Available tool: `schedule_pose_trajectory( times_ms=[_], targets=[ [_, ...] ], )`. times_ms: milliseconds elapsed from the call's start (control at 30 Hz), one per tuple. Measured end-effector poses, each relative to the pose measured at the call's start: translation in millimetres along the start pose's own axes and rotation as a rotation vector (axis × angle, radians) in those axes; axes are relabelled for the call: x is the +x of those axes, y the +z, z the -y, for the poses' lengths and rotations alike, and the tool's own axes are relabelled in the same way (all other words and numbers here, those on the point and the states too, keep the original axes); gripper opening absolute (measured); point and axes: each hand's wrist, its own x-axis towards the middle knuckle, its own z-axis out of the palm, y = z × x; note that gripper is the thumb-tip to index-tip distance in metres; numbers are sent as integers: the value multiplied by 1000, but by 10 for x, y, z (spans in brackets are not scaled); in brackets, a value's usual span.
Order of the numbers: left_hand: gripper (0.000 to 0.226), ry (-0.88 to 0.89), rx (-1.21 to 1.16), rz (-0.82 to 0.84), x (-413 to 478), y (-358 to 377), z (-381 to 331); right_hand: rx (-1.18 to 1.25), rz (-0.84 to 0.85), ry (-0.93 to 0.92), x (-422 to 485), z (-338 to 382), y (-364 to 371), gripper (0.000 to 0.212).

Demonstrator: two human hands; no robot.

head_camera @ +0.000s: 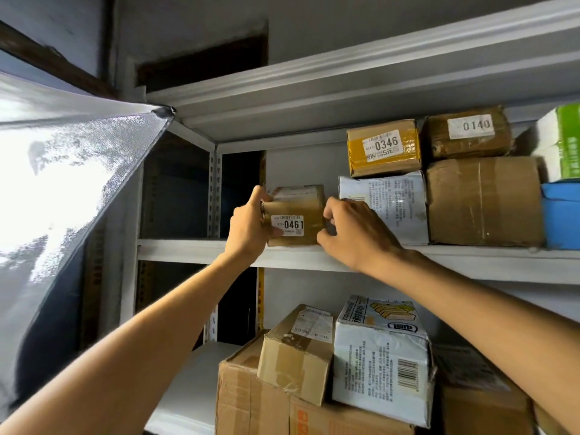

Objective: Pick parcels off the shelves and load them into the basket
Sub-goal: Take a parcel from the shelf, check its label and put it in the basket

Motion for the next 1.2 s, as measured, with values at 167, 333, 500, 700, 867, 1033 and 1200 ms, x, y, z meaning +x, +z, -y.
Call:
schedule_pose_trajectory(
  times_ms=[167, 333, 500, 700, 867, 1033, 1200],
  targets=[
    [39, 30, -62, -33, -257, -222, 101, 123, 18, 119, 109, 236, 147, 54],
    [42, -9, -80, 22, -357, -304, 107, 460, 6, 403, 191, 481, 409, 63],
    [59, -227, -290, 126, -401, -424, -47, 635, -79, 540, 249, 497, 501, 61],
    [37, -526, -521, 297, -430, -562, -126, 727, 56, 550, 94, 431, 385, 72],
    [40, -491, -459, 297, -409, -716, -268, 935, 32, 604, -9, 451, 340, 68],
    [54, -479, -537, 214, -477, -647, -400, 892, -163, 537, -30, 468, 276, 46],
    [51, -363, -710, 176, -579, -656, -343, 822, -179, 356, -129, 356, 103, 64]
  ],
)
